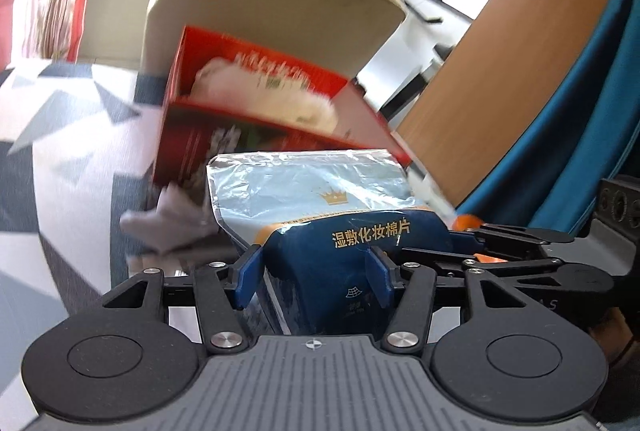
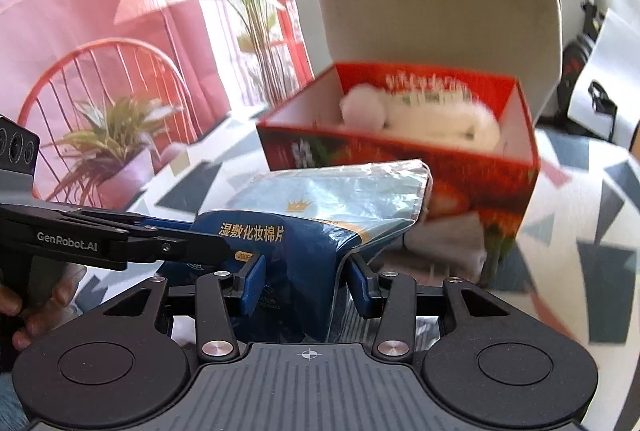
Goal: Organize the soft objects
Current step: 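Lift the blue bag with both grippers over the red box, then lower the blue bag into the red box with both grippers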
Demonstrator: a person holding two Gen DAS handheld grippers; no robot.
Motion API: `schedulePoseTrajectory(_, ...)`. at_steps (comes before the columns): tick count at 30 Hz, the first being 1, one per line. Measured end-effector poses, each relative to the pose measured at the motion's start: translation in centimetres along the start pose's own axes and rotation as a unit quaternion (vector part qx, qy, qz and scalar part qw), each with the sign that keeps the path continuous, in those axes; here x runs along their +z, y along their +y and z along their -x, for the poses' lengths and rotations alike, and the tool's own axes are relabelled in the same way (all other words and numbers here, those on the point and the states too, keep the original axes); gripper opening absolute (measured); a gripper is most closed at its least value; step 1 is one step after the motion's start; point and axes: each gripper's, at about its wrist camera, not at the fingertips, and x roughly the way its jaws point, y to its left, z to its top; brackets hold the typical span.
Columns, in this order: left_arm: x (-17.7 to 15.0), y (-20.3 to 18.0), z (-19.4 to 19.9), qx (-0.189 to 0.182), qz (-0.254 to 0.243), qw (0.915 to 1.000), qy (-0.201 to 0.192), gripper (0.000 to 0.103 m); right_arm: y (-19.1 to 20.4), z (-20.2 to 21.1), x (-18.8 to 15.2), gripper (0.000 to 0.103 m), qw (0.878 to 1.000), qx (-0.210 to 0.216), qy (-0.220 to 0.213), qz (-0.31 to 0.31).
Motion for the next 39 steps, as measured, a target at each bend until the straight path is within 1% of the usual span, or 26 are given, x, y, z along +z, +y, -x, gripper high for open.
schedulePoseTrajectory(2,0.7,-0.2,0.4,-0.005,-0.003,0.9999,-0.010,0.058,0.1,0.3,0.8,0.041,1.000,-0.001,-0.008,0.010)
schedulePoseTrajectory(6,2.3,-1.0,0.7,-0.004,-0.015,0.9995,-0.029,0.058,-0.2,0.6,2.3,0.041,1.000,-0.003,-0.021,0.023)
schedulePoseTrajectory(10,4.6,-2.0,0.7,0.004,-0.038,0.9981,-0.050,0.058,-0.7,0.8,4.2,0.040,0.999,-0.004,-0.039,0.027)
schedulePoseTrajectory(13,6.9,-2.8,0.3,0.013,-0.056,0.9962,-0.066,0.058,-1.6,0.8,6.3,0.040,0.998,-0.007,-0.058,0.033)
schedulePoseTrajectory(16,9.5,-3.8,-0.6,0.035,-0.086,0.9924,-0.081,0.053,-2.6,0.4,8.8,0.040,0.996,-0.016,-0.074,0.037)
schedulePoseTrajectory(19,12.3,-4.7,-2.1,0.047,-0.113,0.9885,-0.089,0.052,-3.8,-0.3,11.4,0.040,0.995,-0.028,-0.086,0.039)
schedulePoseTrajectory(23,15.2,-4.6,-4.9,0.059,-0.131,0.9857,-0.087,0.049,-6.5,-2.1,14.3,0.040,0.994,-0.039,-0.093,0.035)
schedulePoseTrajectory(24,15.8,-4.3,-5.9,0.064,-0.135,0.9852,-0.084,0.046,-7.1,-2.8,14.7,0.040,0.994,-0.042,-0.092,0.035)
schedulePoseTrajectory(26,16.5,-4.0,-7.9,0.071,-0.132,0.9862,-0.072,0.045,-8.6,-4.5,15.5,0.040,0.995,-0.049,-0.085,0.034)
schedulePoseTrajectory(29,16.8,-2.8,-11.5,0.081,-0.118,0.9890,-0.036,0.045,-10.5,-8.1,16.0,0.040,0.996,-0.061,-0.055,0.029)
schedulePoseTrajectory(32,16.4,-1.4,-15.2,0.090,-0.109,0.9900,0.005,0.045,-12.4,-11.3,15.6,0.040,0.998,-0.064,-0.026,0.005)
schedulePoseTrajectory(35,16.0,-0.4,-18.2,0.088,-0.101,0.9898,0.049,0.045,-14.1,-13.6,14.6,0.039,0.997,-0.063,0.001,-0.035)
schedulePoseTrajectory(37,15.6,0.2,-19.9,0.082,-0.093,0.9888,0.082,0.045,-15.0,-15.0,14.0,0.039,0.996,-0.063,0.032,-0.053)
schedulePoseTrajectory(39,15.3,0.9,-21.1,0.073,-0.085,0.9880,0.106,0.045,-15.8,-16.0,13.3,0.039,0.994,-0.066,0.058,-0.062)
